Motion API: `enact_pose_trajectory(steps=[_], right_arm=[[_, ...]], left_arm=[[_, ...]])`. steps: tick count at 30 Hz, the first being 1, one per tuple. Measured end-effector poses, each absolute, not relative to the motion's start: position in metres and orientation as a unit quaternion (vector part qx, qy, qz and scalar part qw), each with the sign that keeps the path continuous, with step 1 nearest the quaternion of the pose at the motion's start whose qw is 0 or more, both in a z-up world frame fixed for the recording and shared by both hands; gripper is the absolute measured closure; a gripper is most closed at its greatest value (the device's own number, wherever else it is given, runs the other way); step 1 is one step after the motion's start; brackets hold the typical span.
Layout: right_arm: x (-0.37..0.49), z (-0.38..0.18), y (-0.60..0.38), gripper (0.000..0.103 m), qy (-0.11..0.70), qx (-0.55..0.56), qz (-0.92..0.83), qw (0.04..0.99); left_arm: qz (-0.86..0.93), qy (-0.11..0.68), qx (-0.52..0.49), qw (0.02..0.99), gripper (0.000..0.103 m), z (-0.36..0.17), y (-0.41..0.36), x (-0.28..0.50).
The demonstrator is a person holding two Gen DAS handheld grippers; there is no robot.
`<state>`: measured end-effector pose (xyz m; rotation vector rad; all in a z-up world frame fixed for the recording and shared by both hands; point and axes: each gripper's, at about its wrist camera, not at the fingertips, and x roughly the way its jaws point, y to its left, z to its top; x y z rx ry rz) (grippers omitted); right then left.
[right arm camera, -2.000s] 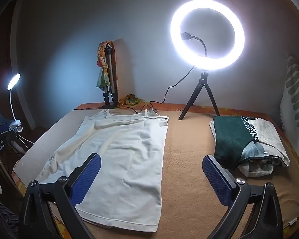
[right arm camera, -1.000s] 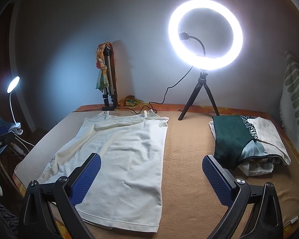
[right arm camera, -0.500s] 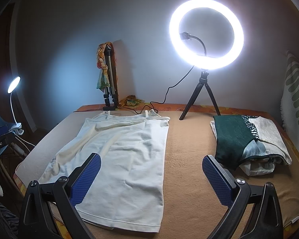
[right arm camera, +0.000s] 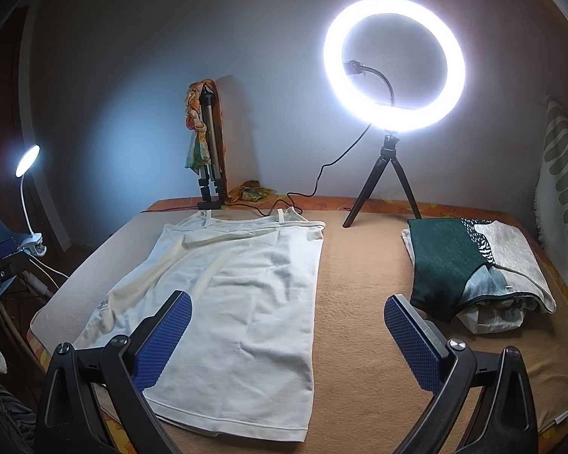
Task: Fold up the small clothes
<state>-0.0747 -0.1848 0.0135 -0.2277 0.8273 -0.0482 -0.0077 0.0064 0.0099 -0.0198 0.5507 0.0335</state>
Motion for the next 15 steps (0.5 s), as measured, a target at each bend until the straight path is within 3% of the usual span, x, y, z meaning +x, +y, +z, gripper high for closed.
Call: enact_pose_trajectory(steps=[15], right_arm=[[-0.0739, 0.0115, -0.1827, 0.000, 0.402, -0.110, -0.021, 0.909]], left_arm=[[0.019, 0.272, -0.009, 0.962, 0.002, 0.0084, 0.0138, -0.0083]])
